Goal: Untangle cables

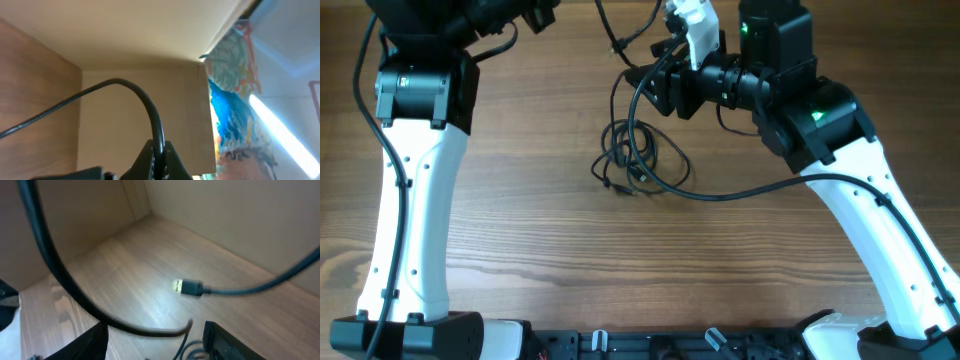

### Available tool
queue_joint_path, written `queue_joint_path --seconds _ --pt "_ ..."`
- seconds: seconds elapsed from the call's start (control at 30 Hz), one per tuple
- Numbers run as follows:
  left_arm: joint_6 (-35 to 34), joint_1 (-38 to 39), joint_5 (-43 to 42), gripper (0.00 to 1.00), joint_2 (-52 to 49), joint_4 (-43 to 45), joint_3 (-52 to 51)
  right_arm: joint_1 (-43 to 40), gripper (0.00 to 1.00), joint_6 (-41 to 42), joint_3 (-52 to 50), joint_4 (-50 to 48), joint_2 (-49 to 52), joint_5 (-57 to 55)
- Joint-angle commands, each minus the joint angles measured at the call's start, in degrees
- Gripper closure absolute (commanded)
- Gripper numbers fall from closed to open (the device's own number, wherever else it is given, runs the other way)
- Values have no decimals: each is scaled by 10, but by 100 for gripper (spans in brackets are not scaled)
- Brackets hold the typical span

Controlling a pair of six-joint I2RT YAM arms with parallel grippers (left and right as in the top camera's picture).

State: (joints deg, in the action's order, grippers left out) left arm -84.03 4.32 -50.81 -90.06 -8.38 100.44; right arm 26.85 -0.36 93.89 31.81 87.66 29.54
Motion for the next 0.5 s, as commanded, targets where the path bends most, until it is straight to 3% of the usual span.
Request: queue_joint_path --seconds 0.0,0.17,0.23,0.37,0.43,0.47 --pt "10 1 5 96 8 -33 4 2 39 -8 4 -17 6 -1" --pt "7 5 5 96 8 -36 4 22 50 28 4 -27 29 1" --pt "12 7 6 95 8 -80 4 32 60 56 4 -40 39 0" --pt "65 7 57 94 8 -250 4 32 92 130 4 -40 40 -35" --pt "93 7 127 92 8 -326 4 32 96 141 4 -18 40 -63" --pt "109 7 164 82 8 -347 4 32 96 141 4 2 40 -68"
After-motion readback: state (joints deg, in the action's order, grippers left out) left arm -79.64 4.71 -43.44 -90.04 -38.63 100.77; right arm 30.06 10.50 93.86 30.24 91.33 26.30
